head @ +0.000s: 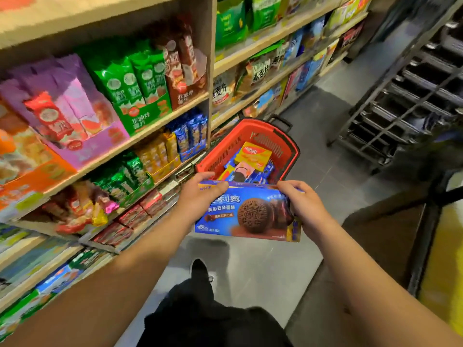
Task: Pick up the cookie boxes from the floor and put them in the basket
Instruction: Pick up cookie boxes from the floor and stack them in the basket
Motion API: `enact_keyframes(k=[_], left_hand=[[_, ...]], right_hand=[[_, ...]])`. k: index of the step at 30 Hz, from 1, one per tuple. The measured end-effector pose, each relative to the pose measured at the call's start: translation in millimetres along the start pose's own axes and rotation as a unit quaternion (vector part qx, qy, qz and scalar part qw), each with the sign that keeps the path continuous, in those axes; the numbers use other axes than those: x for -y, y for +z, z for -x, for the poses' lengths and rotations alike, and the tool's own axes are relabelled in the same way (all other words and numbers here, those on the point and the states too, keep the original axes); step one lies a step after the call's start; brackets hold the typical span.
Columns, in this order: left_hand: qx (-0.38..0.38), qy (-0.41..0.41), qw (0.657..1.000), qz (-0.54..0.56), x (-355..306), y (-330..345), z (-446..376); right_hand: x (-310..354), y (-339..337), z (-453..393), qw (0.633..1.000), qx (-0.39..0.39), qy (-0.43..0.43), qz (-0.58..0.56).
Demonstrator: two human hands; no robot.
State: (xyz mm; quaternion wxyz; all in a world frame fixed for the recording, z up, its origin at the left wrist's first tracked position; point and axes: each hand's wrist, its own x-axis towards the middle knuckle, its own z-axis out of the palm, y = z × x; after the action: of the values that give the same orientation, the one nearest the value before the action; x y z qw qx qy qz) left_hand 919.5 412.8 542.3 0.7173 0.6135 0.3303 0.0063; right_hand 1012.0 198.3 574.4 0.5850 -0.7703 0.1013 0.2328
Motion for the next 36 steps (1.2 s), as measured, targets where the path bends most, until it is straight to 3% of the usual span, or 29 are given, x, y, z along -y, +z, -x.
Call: enact_keyframes(k=[5,11,19,25,31,36], left_hand=[[0.040,-0.019,0.998,-0.038,-27.0,23.2,-79.0],[0.019,-0.023,0.996,-0.089,-51.6,60.7,-187.3],[0.017,-0.012,0.984,-0.176,-79.1,141.2,-333.1],[-0.003,-0.028,0.964,-0.264,-45.9,183.6,-444.9],[0.008,-0.063,0.958,-0.279,51.6,202.6,-568.9],[-0.039,-0.039,0.946,-0.320,118.4,219.2,-645.1]], right_hand=[[21.1,-4.3,-70.1,0.999,-0.012,0.031,-0.042],[33.3,-21.0,-175.3,0.995,0.067,0.061,-0.043],[37.1,-45.9,-351.7,0.990,0.016,0.103,-0.091],[5.6,-40.0,-486.4,0.987,-0.020,0.156,-0.019],[-70.0,-5.2,-600.7,0.978,-0.058,0.197,0.035],[-129.1,14.0,-672.6,0.977,-0.064,0.173,0.106]])
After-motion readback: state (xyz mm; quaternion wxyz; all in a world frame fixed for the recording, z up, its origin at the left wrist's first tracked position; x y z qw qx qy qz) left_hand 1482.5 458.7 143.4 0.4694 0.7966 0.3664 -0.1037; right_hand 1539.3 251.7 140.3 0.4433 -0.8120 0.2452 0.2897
